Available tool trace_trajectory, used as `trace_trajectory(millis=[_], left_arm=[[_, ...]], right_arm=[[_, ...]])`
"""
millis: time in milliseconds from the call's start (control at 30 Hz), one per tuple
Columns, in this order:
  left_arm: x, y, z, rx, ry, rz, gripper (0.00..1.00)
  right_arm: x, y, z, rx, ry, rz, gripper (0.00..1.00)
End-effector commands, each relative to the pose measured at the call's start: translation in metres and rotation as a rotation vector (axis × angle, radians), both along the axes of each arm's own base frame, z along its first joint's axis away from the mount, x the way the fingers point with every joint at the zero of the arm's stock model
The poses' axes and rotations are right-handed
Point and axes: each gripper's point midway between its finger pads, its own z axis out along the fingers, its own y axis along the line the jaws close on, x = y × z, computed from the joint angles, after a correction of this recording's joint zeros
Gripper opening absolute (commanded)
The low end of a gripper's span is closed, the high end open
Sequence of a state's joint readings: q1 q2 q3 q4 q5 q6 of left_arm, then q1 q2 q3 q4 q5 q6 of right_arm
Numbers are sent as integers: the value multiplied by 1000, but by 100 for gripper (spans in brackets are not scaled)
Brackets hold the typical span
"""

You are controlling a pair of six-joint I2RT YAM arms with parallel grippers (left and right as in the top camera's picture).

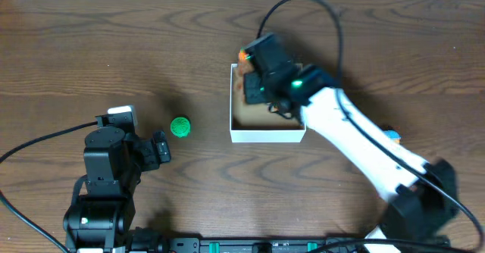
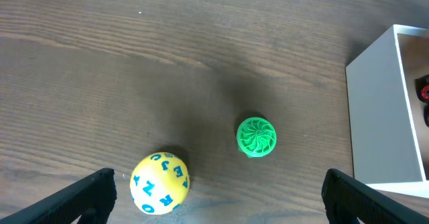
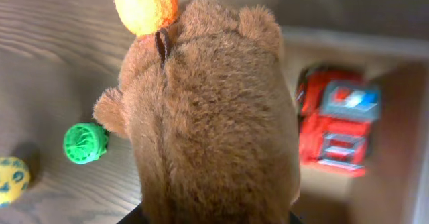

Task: Pack container
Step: 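Carry the plush bear with the right gripper into the box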

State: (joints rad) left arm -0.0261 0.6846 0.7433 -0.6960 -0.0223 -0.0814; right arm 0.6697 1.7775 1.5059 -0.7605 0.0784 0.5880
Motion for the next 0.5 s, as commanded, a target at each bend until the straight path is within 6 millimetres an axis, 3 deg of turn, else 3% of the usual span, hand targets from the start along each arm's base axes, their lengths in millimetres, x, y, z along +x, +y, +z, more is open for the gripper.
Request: trace_trajectory(millis=[0, 167, 467], left_arm=[[2, 0, 7, -12, -18, 5, 98], [2, 0, 8, -12, -18, 4, 98], [2, 0, 7, -12, -18, 5, 98]], right_arm=[[2, 2, -28, 7, 67, -158, 1], [12, -6, -59, -36, 98, -214, 1], [32, -33, -93, -70, 143, -319, 2]])
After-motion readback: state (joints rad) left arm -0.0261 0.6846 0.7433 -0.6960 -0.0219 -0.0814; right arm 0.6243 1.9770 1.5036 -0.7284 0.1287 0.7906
